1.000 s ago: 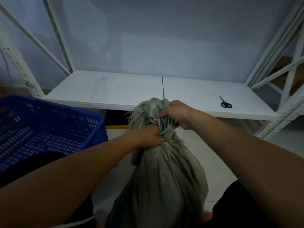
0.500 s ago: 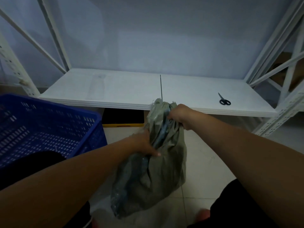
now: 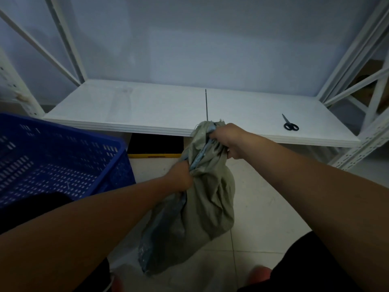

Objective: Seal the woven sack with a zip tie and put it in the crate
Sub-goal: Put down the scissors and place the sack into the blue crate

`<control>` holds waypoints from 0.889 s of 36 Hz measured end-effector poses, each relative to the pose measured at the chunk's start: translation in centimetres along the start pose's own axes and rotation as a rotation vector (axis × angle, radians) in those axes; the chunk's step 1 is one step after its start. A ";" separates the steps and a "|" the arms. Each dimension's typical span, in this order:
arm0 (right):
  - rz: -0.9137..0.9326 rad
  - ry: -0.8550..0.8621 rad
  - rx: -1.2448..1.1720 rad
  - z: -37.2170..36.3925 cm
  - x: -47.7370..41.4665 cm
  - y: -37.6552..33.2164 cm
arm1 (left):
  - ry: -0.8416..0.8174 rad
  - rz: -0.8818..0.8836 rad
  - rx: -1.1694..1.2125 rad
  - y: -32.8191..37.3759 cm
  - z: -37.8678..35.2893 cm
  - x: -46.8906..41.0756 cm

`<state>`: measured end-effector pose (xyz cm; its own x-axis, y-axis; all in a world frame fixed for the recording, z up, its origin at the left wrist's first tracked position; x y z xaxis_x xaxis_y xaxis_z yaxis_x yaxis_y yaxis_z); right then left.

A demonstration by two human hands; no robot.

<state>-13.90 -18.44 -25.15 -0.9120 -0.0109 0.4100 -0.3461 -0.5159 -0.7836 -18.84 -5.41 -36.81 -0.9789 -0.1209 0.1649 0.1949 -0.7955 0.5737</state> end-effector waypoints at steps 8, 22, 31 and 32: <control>0.061 0.187 -0.095 2.8 -0.8 -0.8 | 0.210 0.100 0.156 -0.4 5.5 -2.0; 0.227 0.266 -0.487 6.7 0.0 -4.2 | 0.238 0.321 0.606 2.8 12.9 -0.7; 0.216 0.146 -0.557 5.8 0.3 -3.8 | 0.609 0.128 1.038 3.7 17.0 -0.2; 0.213 0.132 -0.548 5.6 0.3 -3.7 | 0.620 0.122 1.065 3.8 17.4 -0.1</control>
<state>-11.68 -21.28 -19.51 -0.9812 0.0591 0.1840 -0.1841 0.0027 -0.9829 -16.97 1.90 -20.71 -0.7580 -0.6519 0.0219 -0.0442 0.0848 0.9954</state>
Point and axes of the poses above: each hand's wrist, its own x-axis away from the middle knuckle, its own z-axis out of the back of the hand, y = z × x, the point moved 7 cm from there along -x, towards the middle knuckle, and after that the axes turned 7 degrees about y, right-handed, at the moved point
